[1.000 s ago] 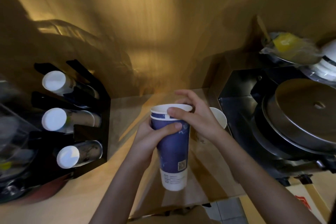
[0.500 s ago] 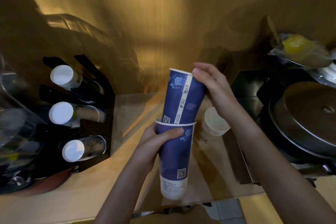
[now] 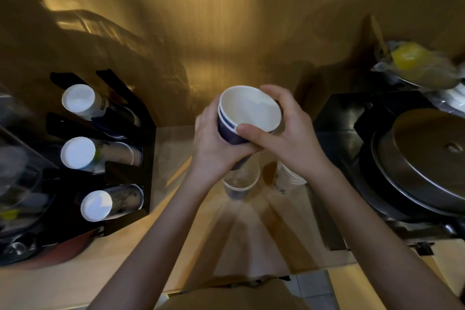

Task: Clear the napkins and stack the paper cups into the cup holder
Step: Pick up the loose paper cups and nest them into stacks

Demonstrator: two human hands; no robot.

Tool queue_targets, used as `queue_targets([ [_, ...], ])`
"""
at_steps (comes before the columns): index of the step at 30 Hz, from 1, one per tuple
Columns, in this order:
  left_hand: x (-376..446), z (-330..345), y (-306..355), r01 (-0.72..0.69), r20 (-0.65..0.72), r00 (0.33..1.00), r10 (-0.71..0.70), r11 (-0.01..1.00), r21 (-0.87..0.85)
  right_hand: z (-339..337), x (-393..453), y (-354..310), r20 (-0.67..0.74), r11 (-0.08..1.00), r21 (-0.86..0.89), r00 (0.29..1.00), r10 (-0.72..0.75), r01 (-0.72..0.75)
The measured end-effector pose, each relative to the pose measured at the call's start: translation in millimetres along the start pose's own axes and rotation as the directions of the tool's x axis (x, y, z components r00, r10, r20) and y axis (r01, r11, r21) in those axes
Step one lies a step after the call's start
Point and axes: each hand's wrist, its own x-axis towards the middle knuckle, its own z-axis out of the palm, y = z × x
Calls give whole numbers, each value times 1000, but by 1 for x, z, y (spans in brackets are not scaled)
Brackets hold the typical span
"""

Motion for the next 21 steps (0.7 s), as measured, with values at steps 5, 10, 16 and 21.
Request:
queue_targets([
  [5, -9, 11, -30, 50, 82, 996, -46, 997, -55, 14, -9, 28, 30, 998, -63, 999, 24, -22],
  [10, -19, 24, -63, 135, 137, 982, -129, 990, -35, 32, -18, 57, 74, 988, -146, 995, 65, -54],
  [16, -28, 35, -95, 133, 214, 957, -196, 951, 278, 56, -31, 98, 171, 967, -232, 974, 148, -106],
  [21, -32, 30, -104, 121, 228, 952, -204, 936, 331, 70, -40, 110, 165, 973, -150, 965, 202, -177],
])
